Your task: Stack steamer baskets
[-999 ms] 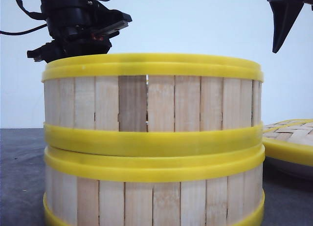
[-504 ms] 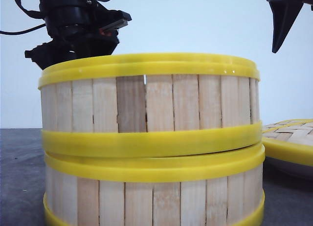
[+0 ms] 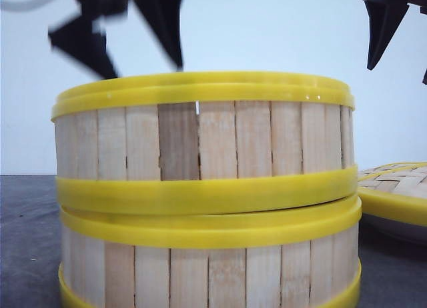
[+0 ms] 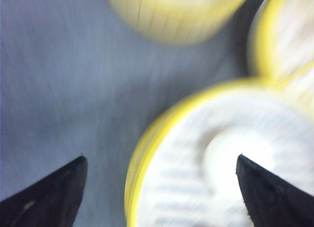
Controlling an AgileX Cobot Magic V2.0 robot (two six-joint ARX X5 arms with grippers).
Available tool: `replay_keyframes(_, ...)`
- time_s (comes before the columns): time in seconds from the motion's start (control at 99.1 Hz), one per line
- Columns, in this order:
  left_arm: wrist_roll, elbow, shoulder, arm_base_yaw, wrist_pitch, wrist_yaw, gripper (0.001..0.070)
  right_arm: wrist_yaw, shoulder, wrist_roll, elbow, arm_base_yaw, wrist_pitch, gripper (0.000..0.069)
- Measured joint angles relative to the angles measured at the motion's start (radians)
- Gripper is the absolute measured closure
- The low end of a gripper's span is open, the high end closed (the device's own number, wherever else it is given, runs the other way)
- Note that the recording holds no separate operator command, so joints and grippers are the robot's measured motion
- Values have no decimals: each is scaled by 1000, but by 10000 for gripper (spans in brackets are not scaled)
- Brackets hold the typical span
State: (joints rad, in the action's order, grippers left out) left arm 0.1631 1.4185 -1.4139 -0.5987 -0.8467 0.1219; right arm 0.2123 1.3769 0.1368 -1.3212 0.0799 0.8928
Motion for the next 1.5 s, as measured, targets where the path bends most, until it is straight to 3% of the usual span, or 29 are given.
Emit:
replay_keyframes(0.272,6,7,356,1,150,-76,119,-3,137,60,-26,6,-94,236)
replay_keyframes(0.484,6,8,557,1,131,-161,119,-4,415,71,-288,20,66,254)
replay_keyframes(0.696,6,11,651,1,51,-251,119,-126,621,69,-568,52,201,324)
replay_keyframes(0.888,6,11,676,1,-58,-303,119,-138,705,69,-584,72,207,342)
replay_keyframes(1.099,7,11,687,1,-128,-314,119,-161,767,70,-583,91,211,362)
replay_keyframes(1.352,6,11,687,1,-132,-325,119,-165,769,94,-583,99,189,602)
replay_keyframes(1.503,6,11,687,1,-150,-325,119,-166,769,106,-583,101,171,658)
